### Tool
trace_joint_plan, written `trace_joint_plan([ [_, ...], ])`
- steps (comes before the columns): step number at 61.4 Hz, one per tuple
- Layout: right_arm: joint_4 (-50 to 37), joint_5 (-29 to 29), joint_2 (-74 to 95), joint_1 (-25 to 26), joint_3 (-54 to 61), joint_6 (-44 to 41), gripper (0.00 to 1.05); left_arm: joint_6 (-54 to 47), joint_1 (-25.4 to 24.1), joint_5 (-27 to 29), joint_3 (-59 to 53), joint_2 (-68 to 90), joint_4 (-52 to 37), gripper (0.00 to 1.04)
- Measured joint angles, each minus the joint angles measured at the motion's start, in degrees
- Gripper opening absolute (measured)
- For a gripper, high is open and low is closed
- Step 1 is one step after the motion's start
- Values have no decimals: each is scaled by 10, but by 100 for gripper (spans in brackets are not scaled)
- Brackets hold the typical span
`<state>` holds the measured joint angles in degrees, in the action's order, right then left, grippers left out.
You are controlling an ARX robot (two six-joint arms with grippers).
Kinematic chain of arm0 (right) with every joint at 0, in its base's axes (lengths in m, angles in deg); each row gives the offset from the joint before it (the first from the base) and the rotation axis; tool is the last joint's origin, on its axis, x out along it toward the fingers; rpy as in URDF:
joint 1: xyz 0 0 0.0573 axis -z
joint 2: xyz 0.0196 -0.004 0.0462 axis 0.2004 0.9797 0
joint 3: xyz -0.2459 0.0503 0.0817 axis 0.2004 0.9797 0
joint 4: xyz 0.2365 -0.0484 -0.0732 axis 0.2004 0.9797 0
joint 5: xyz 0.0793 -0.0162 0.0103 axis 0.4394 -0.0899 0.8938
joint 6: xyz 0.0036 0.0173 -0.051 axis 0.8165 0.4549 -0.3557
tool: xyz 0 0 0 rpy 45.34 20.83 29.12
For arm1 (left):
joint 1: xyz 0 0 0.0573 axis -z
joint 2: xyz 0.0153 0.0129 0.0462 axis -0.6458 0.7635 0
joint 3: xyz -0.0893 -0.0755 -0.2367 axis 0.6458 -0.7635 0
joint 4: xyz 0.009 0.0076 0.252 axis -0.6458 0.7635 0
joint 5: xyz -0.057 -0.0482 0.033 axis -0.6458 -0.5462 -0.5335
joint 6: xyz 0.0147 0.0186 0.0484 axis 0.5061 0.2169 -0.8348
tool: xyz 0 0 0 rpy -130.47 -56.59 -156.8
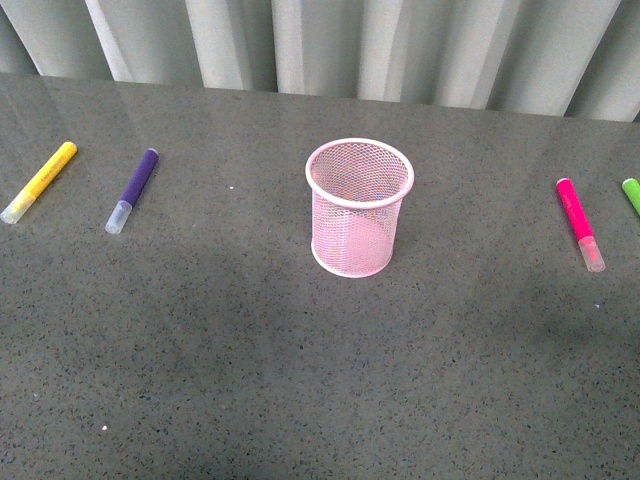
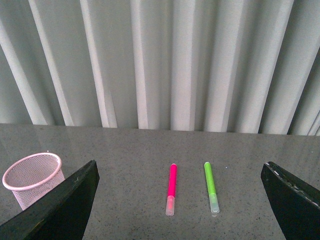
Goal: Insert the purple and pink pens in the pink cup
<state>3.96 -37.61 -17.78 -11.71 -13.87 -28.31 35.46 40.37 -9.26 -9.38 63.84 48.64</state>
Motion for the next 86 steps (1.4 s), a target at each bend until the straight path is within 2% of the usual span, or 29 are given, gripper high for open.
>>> trace_joint_plan([
  [59,0,0,0,0,0,0,98,0,0,0,0,0,0,98],
  [61,0,0,0,0,0,0,98,6,5,12,3,7,6,98],
  [63,0,0,0,0,0,0,98,39,24,78,26,36,73,98],
  [66,0,0,0,0,0,0,98,76,37,124,53,93,126,98],
  [70,0,0,0,0,0,0,98,113,38,103,64,178,122,98],
  [77,0,0,0,0,0,0,98,120,25,41,109,342,25,98],
  [86,0,0,0,0,0,0,98,118,13,-38,252,617,-17,98],
])
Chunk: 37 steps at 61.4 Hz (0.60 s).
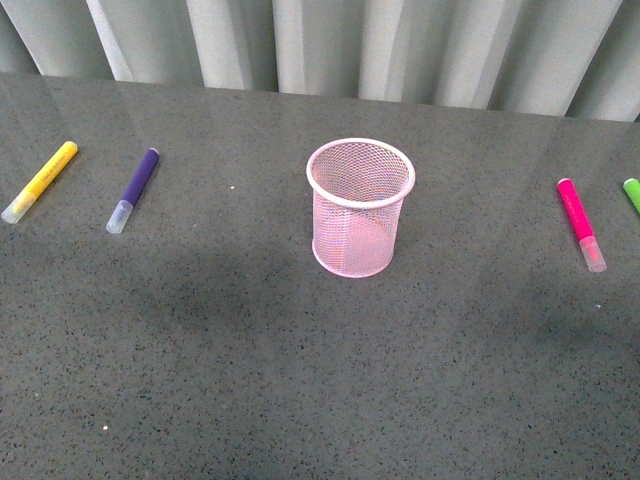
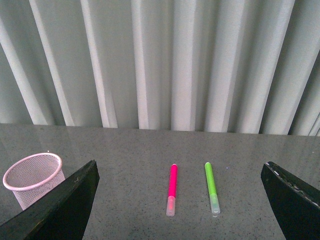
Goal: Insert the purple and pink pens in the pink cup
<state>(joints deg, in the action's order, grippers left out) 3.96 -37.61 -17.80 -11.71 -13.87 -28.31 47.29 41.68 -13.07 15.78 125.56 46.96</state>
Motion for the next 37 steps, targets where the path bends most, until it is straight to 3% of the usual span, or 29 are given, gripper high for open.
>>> trace_joint_plan([
  [14,0,0,0,0,0,0,98,-27,3,-25,196,261,49,98],
  [37,0,0,0,0,0,0,98,-113,-1,-27,387,458,114,98],
])
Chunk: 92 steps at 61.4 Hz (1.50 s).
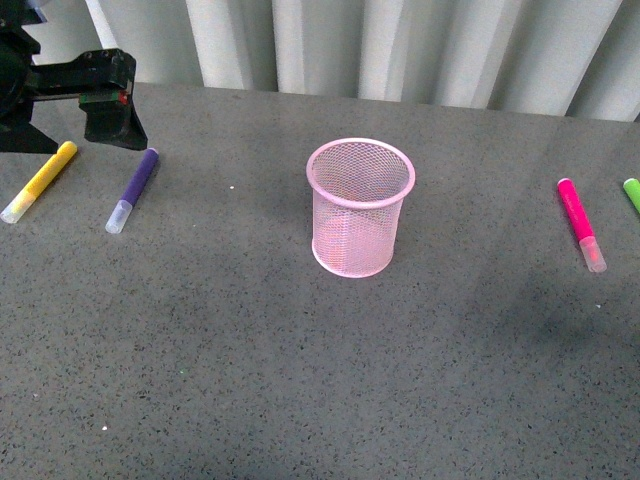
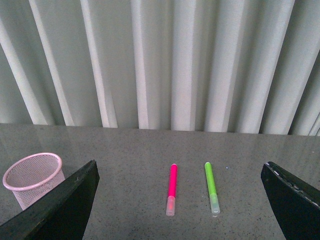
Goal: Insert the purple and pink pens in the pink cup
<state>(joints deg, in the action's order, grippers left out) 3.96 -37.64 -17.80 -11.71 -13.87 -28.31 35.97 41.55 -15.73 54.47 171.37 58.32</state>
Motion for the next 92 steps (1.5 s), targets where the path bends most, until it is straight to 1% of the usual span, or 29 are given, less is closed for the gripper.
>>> trace_joint_plan([
  [11,0,0,0,0,0,0,98,-12,-9,10,78,81,24,98],
  [16,0,0,0,0,0,0,98,-16,-9,13,96,98,28,98],
  [37,0,0,0,0,0,0,98,-23,7,21,140,159,35,98],
  [45,0,0,0,0,0,0,98,-25,14,26,174,189,42,98],
  [76,0,0,0,0,0,0,98,-38,13,41,252,260,66,98],
  [92,0,0,0,0,0,0,98,-42,21,53,276,276,80,98],
])
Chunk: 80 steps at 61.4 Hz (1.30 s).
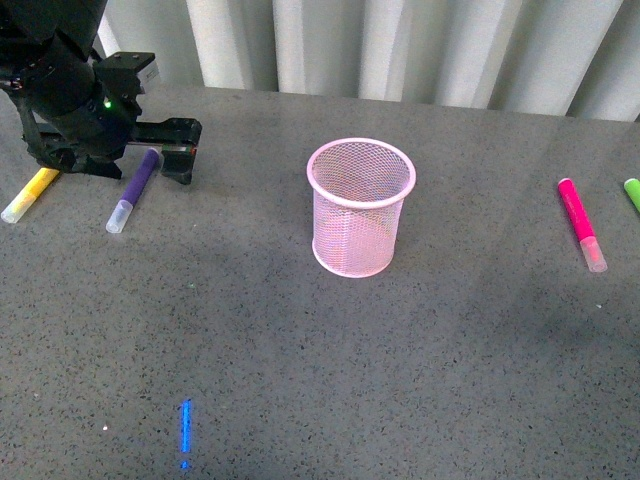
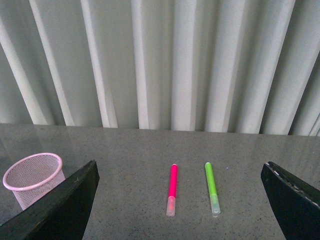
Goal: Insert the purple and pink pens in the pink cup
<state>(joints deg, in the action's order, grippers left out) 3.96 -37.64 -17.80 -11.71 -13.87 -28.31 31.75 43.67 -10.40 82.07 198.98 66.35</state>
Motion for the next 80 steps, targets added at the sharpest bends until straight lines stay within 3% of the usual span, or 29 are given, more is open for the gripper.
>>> trace_joint_plan([
  [12,0,0,0,0,0,0,98,-5,11,9,33,14,41,98],
  [31,0,0,0,0,0,0,98,7,21,19,52,19,98,48],
  [46,0,0,0,0,0,0,98,19,23,12,40,11,93,13],
  [69,0,0,0,0,0,0,98,92,26,-26,-72,-46,-43,13],
  [80,0,0,0,0,0,0,98,127,34,-14,-162,-114,-175,13],
])
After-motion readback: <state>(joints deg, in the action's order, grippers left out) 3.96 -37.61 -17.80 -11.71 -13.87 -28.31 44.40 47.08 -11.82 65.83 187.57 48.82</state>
